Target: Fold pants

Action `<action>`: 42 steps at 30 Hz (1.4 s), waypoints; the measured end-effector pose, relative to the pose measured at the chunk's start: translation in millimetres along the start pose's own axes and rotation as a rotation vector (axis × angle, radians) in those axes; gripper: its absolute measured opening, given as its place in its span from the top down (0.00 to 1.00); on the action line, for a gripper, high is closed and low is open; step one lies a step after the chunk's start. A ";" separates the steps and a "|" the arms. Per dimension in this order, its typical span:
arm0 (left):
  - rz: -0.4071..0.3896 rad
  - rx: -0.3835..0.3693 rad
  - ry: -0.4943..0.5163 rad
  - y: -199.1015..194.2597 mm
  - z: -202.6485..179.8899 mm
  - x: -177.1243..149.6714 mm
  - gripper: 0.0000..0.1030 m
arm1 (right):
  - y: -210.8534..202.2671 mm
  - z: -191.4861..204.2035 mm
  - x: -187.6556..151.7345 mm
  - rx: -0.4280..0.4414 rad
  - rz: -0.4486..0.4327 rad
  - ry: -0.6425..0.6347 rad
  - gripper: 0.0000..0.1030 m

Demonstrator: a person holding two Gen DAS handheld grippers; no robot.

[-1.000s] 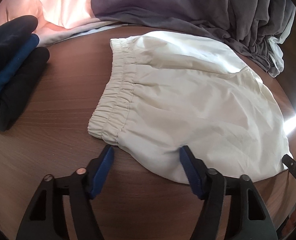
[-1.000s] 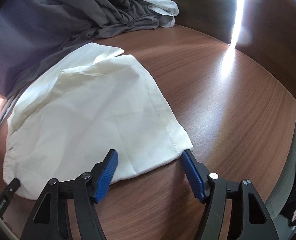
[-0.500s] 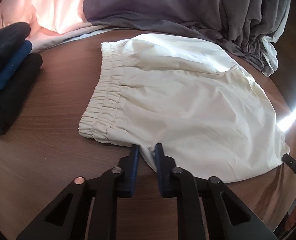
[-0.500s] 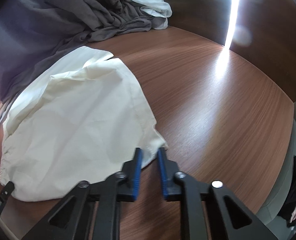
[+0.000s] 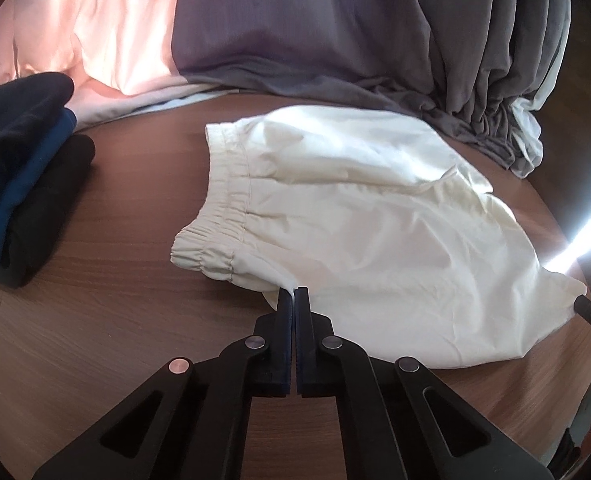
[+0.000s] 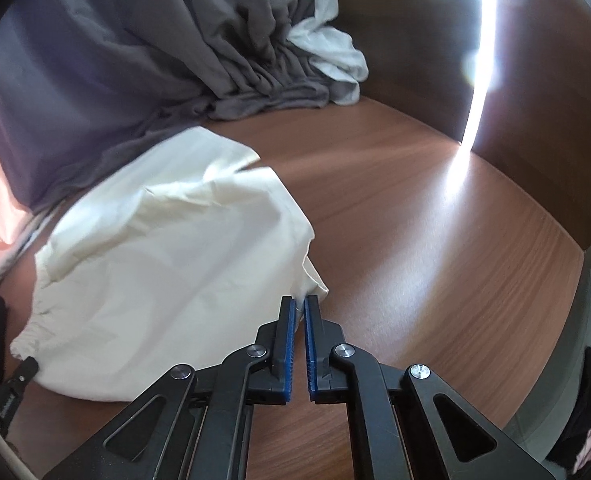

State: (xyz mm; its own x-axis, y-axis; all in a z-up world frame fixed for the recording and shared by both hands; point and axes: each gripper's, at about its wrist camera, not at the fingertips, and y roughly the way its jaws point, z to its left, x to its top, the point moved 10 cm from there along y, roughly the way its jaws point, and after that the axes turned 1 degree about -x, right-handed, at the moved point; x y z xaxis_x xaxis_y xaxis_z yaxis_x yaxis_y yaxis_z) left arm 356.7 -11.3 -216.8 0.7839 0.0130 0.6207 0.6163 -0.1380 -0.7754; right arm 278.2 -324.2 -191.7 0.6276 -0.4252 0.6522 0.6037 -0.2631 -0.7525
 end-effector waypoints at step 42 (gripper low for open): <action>-0.222 -0.014 -0.014 -80.8 -13.2 110.9 0.97 | -92.8 80.2 155.5 0.267 -0.343 -0.033 0.96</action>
State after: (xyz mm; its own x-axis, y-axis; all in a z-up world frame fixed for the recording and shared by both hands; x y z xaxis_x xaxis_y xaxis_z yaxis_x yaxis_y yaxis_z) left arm 392.8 -11.8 -83.8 0.6300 0.0588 0.7744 0.7729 -0.1442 -0.6179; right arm 359.1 -296.5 -13.0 0.3813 -0.3234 0.8660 0.8833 -0.1490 -0.4446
